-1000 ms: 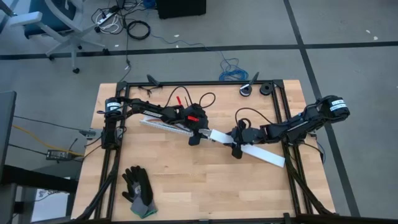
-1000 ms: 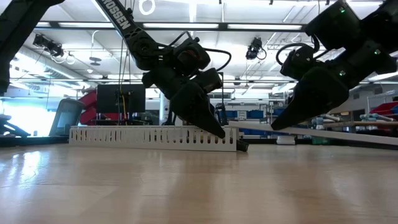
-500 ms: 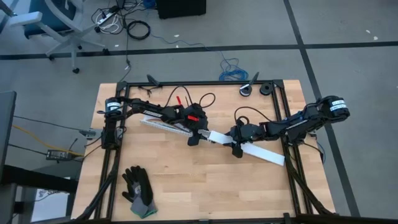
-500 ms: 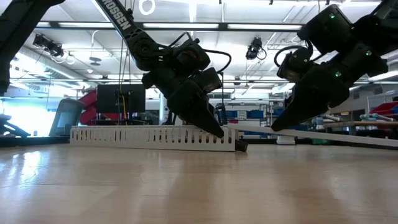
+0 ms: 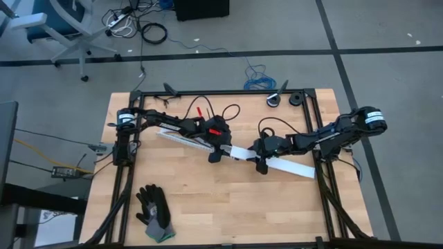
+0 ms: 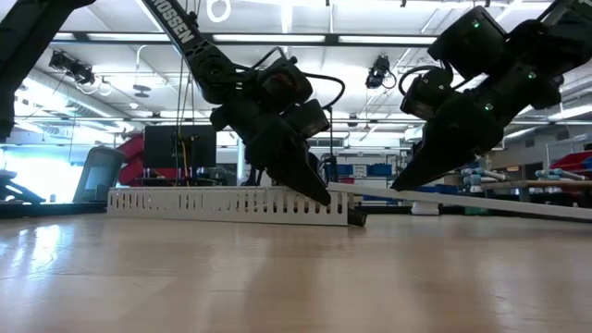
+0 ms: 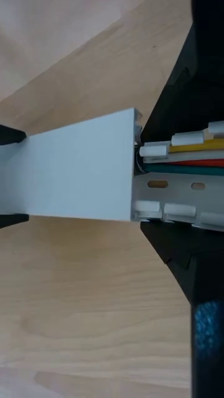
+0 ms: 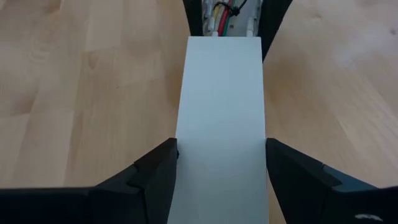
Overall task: Ziptie cables
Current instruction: Close the white cable duct with the cover
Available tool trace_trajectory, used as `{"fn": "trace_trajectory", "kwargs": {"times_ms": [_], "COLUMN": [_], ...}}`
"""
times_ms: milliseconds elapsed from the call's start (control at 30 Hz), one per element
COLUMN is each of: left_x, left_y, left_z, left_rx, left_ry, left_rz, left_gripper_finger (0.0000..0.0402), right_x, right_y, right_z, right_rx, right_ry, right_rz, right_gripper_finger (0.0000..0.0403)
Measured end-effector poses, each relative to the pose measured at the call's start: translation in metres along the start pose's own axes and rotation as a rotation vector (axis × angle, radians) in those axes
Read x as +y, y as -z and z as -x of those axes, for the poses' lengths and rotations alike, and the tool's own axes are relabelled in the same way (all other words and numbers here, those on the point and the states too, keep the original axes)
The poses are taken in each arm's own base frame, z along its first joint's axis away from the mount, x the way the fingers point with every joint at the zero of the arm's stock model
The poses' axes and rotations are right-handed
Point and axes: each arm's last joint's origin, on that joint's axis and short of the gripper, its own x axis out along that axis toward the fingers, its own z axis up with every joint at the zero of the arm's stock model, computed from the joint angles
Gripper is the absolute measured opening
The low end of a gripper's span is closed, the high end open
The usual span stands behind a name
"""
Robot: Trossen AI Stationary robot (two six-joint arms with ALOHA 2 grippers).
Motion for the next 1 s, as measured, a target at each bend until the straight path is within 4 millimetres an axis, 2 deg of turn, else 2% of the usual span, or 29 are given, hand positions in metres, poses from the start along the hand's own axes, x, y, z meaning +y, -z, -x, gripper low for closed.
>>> {"fn": "trace_trajectory", "kwargs": {"times_ms": [233,400,1000], "left_x": [0.0004,0.0025,0.0003], "left_y": [0.0,-0.0004,0.0014], "left_z": [-0.0001,0.0009,0.0006], "left_rx": [0.007,0.029,0.025], "left_ry": [-0.022,-0.108,-0.019], "left_rz": [0.004,0.038,0.034], "left_gripper_finger": [0.0218,0.0218,0.0219], "right_x": [0.0006,-0.0005,0.0008], "right_y": [-0.0021,-0.0016,-0.0024], "right_z": [-0.0001,0.0,0.0], "right_rx": [-0.022,-0.023,-0.03], "right_ry": [-0.004,0.036,0.002], "right_rz": [-0.01,-0.011,0.008], "right_gripper_finger": [0.0226,0.0226,0.0229]}}
